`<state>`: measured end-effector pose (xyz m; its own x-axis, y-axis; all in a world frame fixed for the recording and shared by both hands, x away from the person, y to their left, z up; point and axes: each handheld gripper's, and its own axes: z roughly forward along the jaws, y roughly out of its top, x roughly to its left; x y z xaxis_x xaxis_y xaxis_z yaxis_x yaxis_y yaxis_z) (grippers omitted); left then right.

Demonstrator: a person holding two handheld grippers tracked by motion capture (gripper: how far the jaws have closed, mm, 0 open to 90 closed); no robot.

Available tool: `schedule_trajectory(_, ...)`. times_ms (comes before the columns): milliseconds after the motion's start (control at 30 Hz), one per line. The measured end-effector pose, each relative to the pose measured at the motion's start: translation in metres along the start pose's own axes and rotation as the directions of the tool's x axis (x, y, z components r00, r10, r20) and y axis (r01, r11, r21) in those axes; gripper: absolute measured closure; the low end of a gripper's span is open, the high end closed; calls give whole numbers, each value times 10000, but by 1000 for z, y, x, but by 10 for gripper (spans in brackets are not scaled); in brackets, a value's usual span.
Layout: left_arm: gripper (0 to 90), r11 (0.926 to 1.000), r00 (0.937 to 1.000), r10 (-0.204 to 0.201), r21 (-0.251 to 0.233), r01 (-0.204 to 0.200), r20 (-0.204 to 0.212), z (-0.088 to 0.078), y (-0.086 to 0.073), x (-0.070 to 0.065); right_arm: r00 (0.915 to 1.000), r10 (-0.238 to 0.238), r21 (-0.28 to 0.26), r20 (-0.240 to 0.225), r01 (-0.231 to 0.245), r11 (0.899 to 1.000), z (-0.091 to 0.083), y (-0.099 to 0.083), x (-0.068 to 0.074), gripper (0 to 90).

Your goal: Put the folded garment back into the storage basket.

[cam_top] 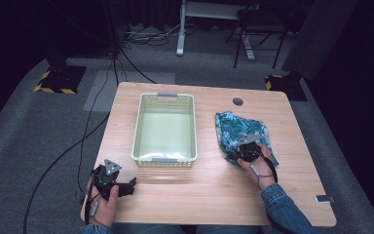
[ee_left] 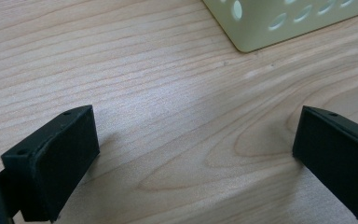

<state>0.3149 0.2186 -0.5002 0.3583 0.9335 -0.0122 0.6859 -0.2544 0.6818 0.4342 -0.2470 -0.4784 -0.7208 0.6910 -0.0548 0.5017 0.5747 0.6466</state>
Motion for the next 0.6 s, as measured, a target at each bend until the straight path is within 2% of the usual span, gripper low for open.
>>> schedule_trajectory(133, 2, 10000, 10000, -1, 1, 1, 1, 0, 0, 0, 9999, 79, -286, 75, -76, 9996, -7, 4, -2, 836)
schedule_trajectory(600, 2, 10000, 10000, -2, -1, 2, -1, 0, 0, 0, 9997, 122, -784, 217, -104, 9969, -35, 23, -10, 837)
